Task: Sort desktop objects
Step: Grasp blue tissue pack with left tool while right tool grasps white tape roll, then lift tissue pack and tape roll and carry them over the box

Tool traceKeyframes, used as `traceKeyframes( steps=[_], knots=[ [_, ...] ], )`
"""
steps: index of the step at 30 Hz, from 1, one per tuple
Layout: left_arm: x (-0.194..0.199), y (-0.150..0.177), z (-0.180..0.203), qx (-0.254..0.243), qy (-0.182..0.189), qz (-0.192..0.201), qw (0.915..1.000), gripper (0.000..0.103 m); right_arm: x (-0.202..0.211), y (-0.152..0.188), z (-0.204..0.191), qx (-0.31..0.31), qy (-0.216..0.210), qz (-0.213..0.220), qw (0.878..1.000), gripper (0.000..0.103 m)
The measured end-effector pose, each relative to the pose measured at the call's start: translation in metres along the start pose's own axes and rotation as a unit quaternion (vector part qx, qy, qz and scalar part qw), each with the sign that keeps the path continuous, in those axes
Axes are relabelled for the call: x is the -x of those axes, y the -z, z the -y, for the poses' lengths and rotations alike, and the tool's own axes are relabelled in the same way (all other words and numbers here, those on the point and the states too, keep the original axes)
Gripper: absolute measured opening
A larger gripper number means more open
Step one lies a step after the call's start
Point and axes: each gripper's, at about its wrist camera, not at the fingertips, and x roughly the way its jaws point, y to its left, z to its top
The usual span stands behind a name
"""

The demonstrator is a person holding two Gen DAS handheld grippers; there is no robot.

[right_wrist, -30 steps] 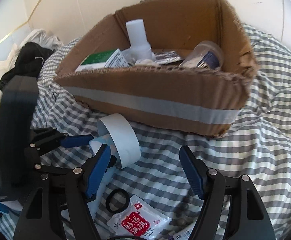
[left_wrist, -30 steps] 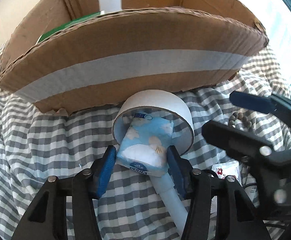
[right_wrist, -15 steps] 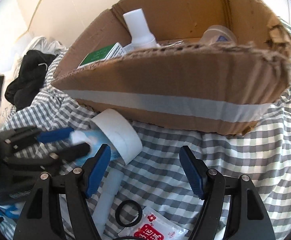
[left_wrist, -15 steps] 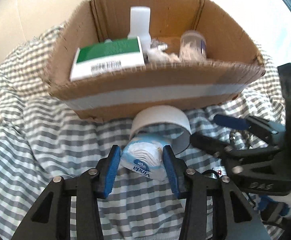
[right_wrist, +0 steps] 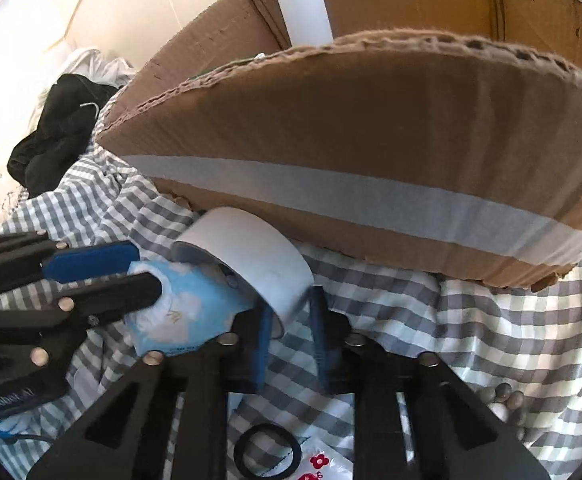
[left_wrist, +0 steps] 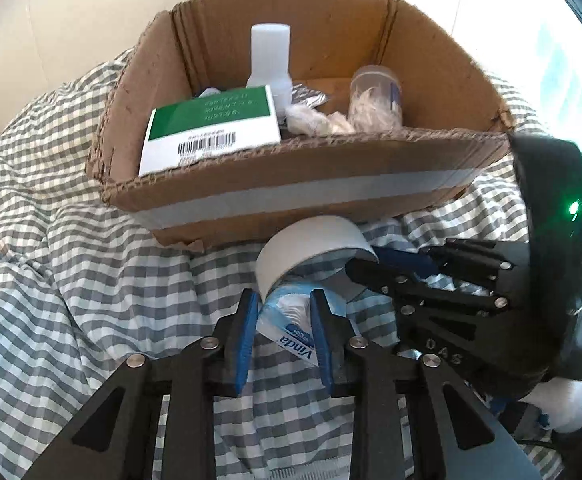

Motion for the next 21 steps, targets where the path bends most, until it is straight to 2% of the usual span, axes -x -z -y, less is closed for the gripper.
traceKeyframes(
  steps=[6, 11, 21],
  knots=[
    [0.019, -0.003, 0.006, -0.006, 0.010, 0.017, 0.9998, 0.022, 0.019, -0.002, -0.009, 0.016, 0.053, 0.028, 0.998, 0.012],
    [0.038, -0.005, 0.019, -0.018, 0.012, 0.034, 0.9992, 0.022, 0.028, 0.000, -0.003, 0.004, 0.068, 0.029, 0.997, 0.012],
    [0.088, -0.020, 0.039, -0.025, 0.011, 0.077, 0.9967, 0.022, 0.067, 0.003, -0.006, 0.007, 0.086, 0.069, 0.994, 0.012]
  ],
)
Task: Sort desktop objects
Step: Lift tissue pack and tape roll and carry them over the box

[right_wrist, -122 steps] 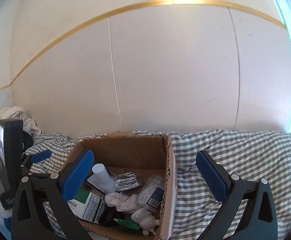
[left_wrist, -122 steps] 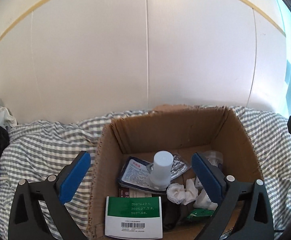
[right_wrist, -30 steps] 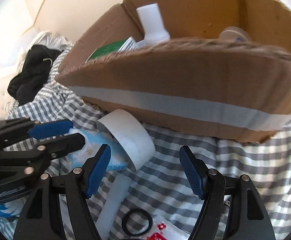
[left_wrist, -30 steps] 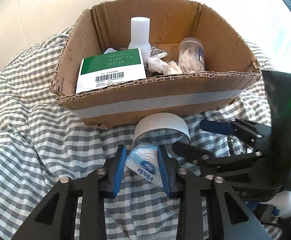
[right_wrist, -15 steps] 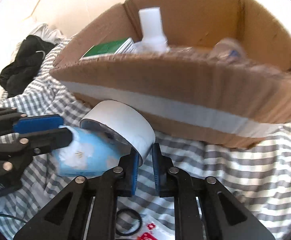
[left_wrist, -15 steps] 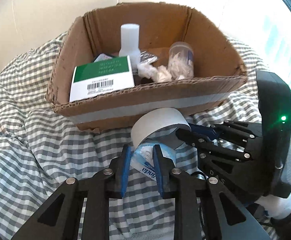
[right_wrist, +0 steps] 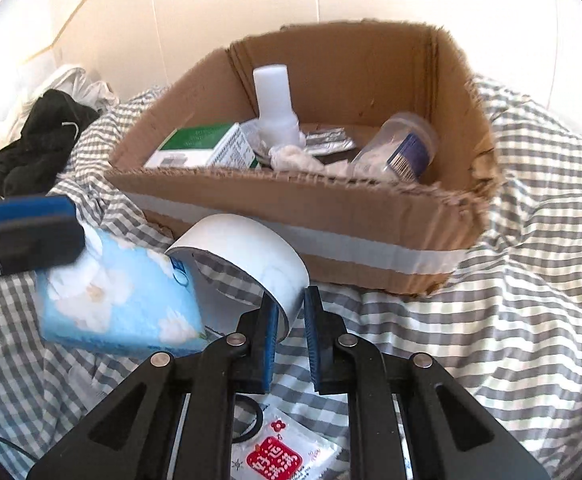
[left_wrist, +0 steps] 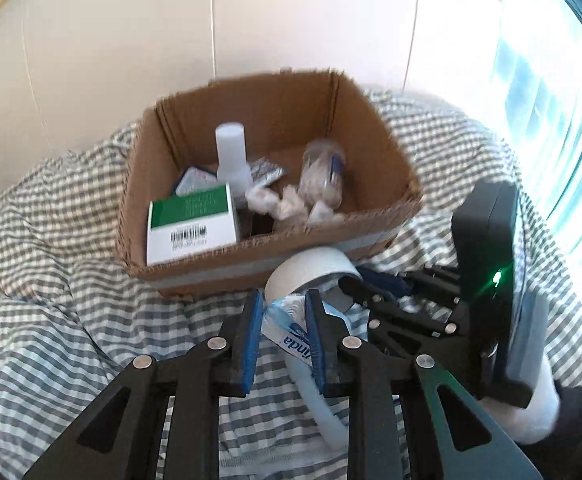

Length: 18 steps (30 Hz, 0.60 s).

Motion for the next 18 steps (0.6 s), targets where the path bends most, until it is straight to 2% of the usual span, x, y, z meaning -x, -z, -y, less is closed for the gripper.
traceKeyframes(
  steps=[11, 18],
  knots=[
    [0.059, -0.035, 0.022, -0.021, -0.007, 0.065, 0.9976, 0.021, 0.048, -0.009, 0.013, -0.017, 0.016, 0.060, 0.998, 0.012],
    [0.068, -0.057, 0.013, -0.023, -0.034, 0.103, 0.9939, 0.021, 0.073, -0.018, 0.023, -0.030, 0.023, 0.108, 0.993, 0.013]
  ],
)
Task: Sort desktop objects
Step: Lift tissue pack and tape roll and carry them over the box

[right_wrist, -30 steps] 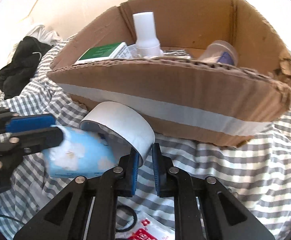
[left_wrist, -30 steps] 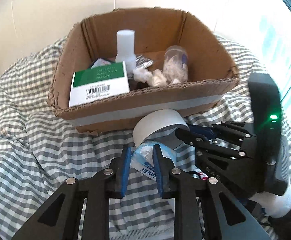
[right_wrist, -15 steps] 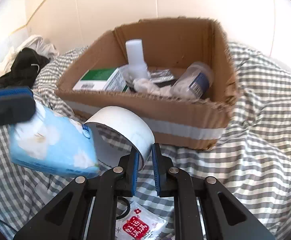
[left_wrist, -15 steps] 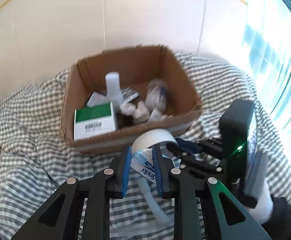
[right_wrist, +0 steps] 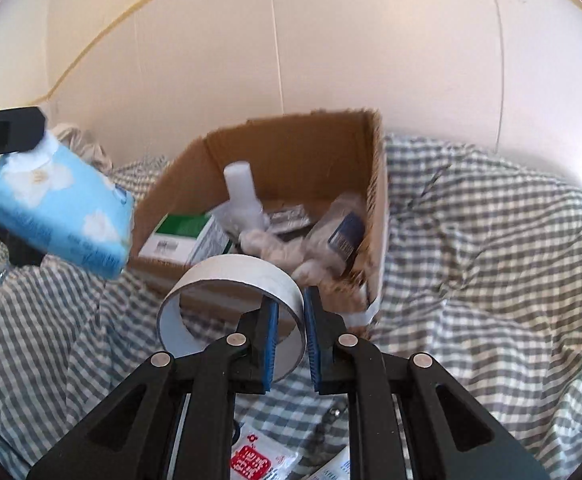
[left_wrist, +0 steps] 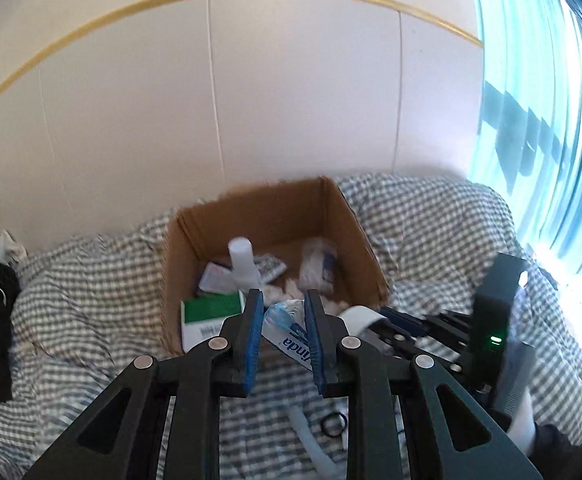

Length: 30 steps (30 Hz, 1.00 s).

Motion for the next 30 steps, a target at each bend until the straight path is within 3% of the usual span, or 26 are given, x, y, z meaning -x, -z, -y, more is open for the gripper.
traceKeyframes(
  steps=[14, 20, 24, 26, 30],
  knots=[
    [-0.026, -0.037, -0.032, 0.037, -0.015, 0.062, 0.9973, 0.021, 0.045, -0.070, -0.010, 0.018, 0.004, 0.105, 0.994, 0.012],
    [-0.034, -0.064, -0.040, 0.048, -0.015, 0.093, 0.9944, 0.021, 0.038, -0.114, -0.012, 0.023, -0.005, 0.124, 0.992, 0.012],
    [-0.038, -0.081, -0.044, 0.051, -0.014, 0.109, 0.9926, 0.021, 0.029, -0.147, -0.015, 0.042, 0.016, 0.143, 0.989, 0.012],
    [-0.043, -0.086, -0.046, 0.051, -0.018, 0.115, 0.9919, 0.021, 0.024, -0.156, -0.015, 0.052, 0.038, 0.153, 0.986, 0.012],
    [-0.062, -0.088, -0.054, 0.062, -0.034, 0.116, 0.9907, 0.021, 0.009, -0.161, -0.007, 0.046, 0.045, 0.146, 0.987, 0.012]
  ],
)
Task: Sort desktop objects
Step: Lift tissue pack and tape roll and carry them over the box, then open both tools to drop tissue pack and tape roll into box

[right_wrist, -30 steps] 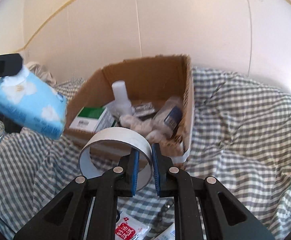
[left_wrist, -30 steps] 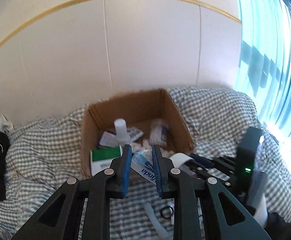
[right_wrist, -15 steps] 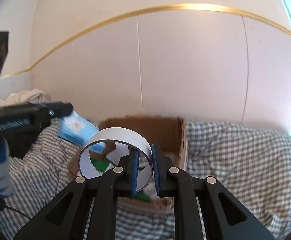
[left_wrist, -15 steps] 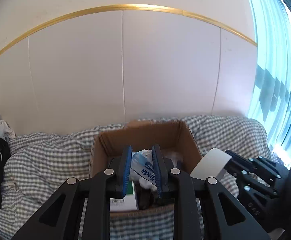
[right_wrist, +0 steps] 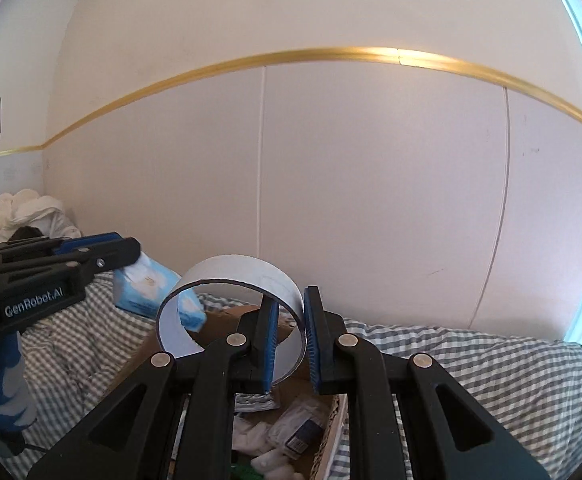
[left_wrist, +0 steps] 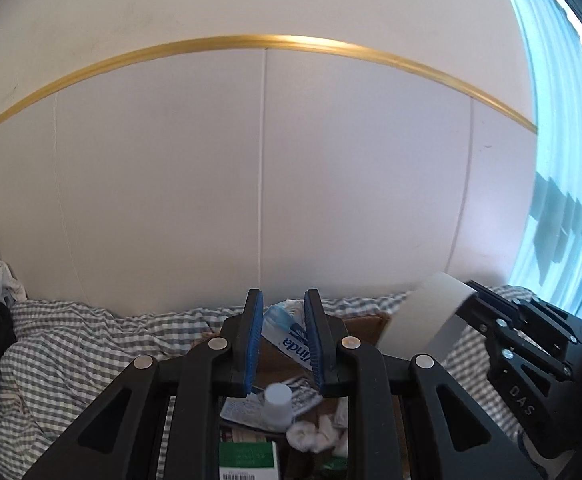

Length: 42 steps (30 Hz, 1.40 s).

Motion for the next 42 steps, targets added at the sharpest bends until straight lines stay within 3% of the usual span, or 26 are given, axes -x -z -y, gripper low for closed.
traceKeyframes(
  steps=[12, 19, 23, 28, 29, 31, 32, 34, 37, 42],
  knots=[
    [-0.080, 0.057, -0.011, -0.034, -0.041, -0.055, 0.9971, 0.021, -0.079, 0.074, 0.002, -0.015, -0.023, -0.113, 0.993, 0.012],
    [-0.112, 0.078, -0.017, -0.048, -0.049, -0.095, 0.9931, 0.022, -0.109, 0.093, -0.013, -0.001, -0.032, -0.155, 0.987, 0.012],
    [-0.127, 0.087, 0.002, -0.067, -0.043, -0.126, 0.9888, 0.022, -0.112, 0.098, -0.013, -0.002, -0.025, -0.170, 0.985, 0.013],
    [-0.119, 0.087, 0.011, -0.074, -0.047, -0.123, 0.9885, 0.024, -0.105, 0.099, -0.001, -0.016, -0.022, -0.176, 0.984, 0.027],
    [-0.117, 0.085, 0.011, -0.071, -0.046, -0.122, 0.9890, 0.026, -0.103, 0.099, 0.000, -0.017, -0.021, -0.176, 0.984, 0.029],
    [-0.113, 0.082, 0.012, -0.063, -0.049, -0.118, 0.9898, 0.043, -0.099, 0.096, 0.000, -0.018, -0.022, -0.174, 0.984, 0.039],
    [-0.113, 0.081, 0.012, -0.059, -0.051, -0.116, 0.9901, 0.058, -0.099, 0.091, -0.005, -0.015, -0.023, -0.173, 0.985, 0.049],
    [-0.110, 0.079, 0.010, -0.047, -0.056, -0.111, 0.9911, 0.062, -0.095, 0.090, -0.010, -0.003, -0.026, -0.179, 0.983, 0.058],
    [-0.099, 0.070, 0.011, -0.038, -0.057, -0.105, 0.9921, 0.069, -0.086, 0.085, -0.015, 0.004, -0.024, -0.177, 0.984, 0.060],
    [-0.067, 0.050, 0.007, -0.020, -0.068, -0.065, 0.9954, 0.103, -0.063, 0.073, -0.015, -0.003, -0.025, -0.155, 0.988, 0.077]
  ],
)
